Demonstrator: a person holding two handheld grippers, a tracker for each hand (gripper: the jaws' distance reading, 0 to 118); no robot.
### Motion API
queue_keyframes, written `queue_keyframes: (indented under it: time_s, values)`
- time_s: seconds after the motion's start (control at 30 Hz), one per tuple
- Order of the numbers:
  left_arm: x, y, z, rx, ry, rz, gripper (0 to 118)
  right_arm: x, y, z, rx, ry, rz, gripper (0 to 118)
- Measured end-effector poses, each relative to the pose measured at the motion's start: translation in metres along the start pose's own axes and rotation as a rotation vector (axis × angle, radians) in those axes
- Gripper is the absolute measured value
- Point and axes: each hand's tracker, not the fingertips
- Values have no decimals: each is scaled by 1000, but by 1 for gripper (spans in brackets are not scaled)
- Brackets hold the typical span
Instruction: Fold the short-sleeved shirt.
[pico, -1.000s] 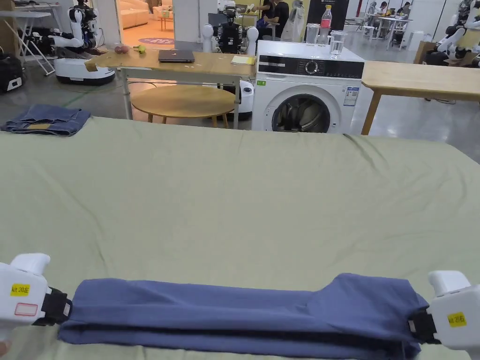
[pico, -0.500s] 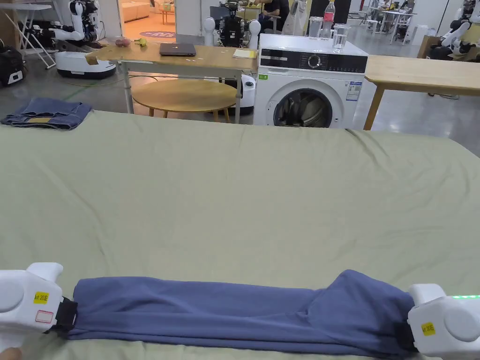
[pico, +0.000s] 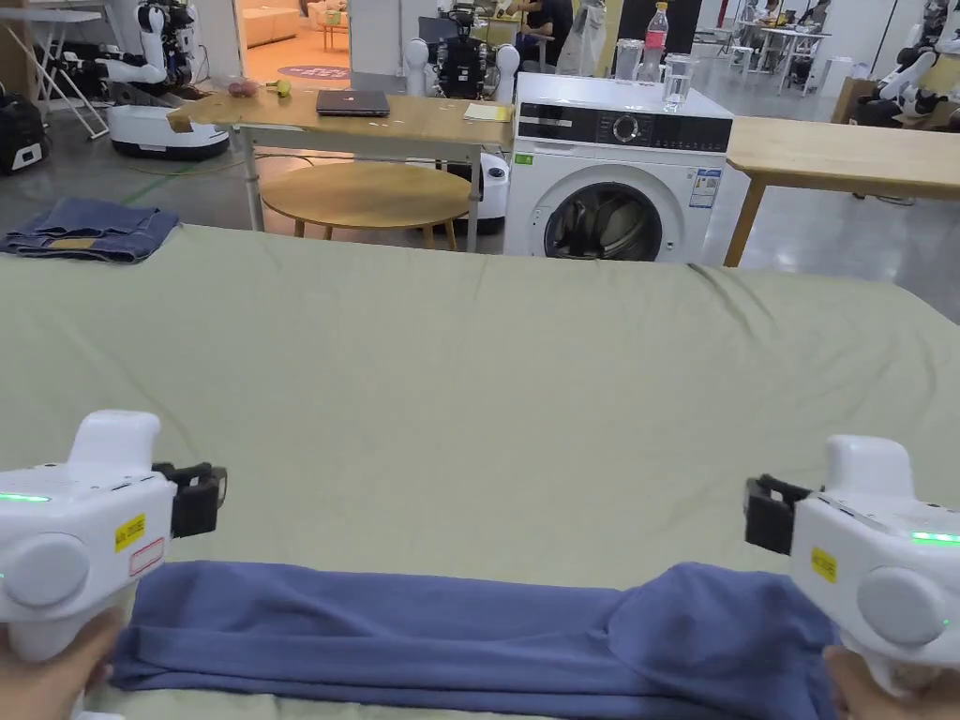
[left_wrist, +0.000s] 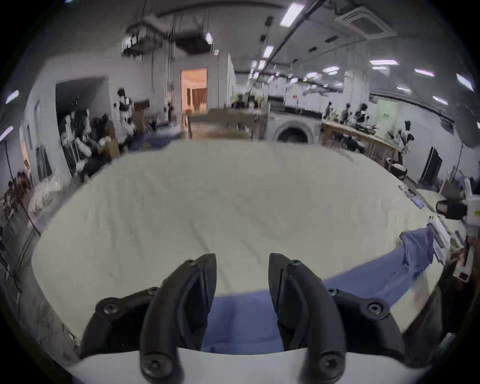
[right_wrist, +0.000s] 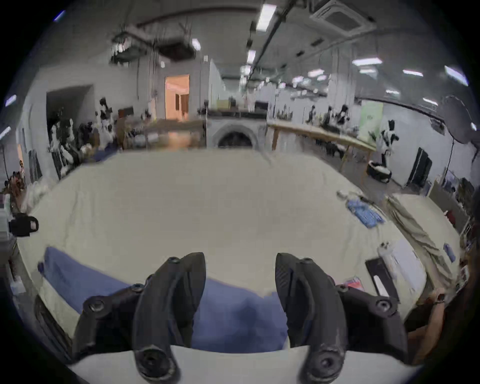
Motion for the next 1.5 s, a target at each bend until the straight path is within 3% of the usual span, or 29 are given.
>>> queue_keyframes:
  time_s: [0.1, 0.17, 0.2, 0.23, 0.27, 0.3, 0.33, 0.6, 0.83, 1.0, 1.1, 1.13, 1.23, 1.43, 1.5]
  values:
    - [16, 6, 4, 138, 13, 13, 38, -29, 2, 4, 151, 36, -17, 47]
    - [27, 10, 10, 240, 49, 9, 38, -49, 3, 7, 232, 37, 5, 22]
    - [32, 12, 12, 264, 69, -4, 38, -56, 3, 8, 259, 25, 12, 16]
    - [37, 13, 15, 290, 80, -24, 32, -64, 4, 10, 284, 29, 16, 9]
    - [40, 14, 18, 323, 82, -37, 18, -70, 5, 11, 291, 38, 21, 1]
    - [42, 16, 20, 353, 78, -45, 3, -74, 6, 12, 309, 39, 19, 0]
    - [45, 18, 21, 342, 104, -45, 0, -79, 6, 13, 335, 43, 21, 0]
    - [21, 23, 24, 288, 67, 39, 0, -95, 4, 14, 349, 53, 18, 0]
    - [-47, 0, 7, -153, -51, 143, 0, -103, 0, 1, 309, 83, 49, 0]
    - [-107, -31, -18, -311, -152, 317, 0, -112, -8, -11, 252, 111, 87, 0]
    - [-134, -44, -30, -397, -232, 427, 26, -120, -12, -21, 181, 127, 137, 0]
    - [-142, -48, -33, -426, -265, 464, 41, -122, -14, -24, 172, 139, 139, 0]
    - [-151, -51, -41, -463, -330, 461, 69, -126, -19, -30, 143, 142, 154, 0]
    - [-156, -71, -70, -664, -589, 676, 71, -127, -26, -35, 109, 161, 154, 0]
    - [-157, -74, -75, -632, -634, 686, 71, -127, -27, -36, 106, 156, 162, 0]
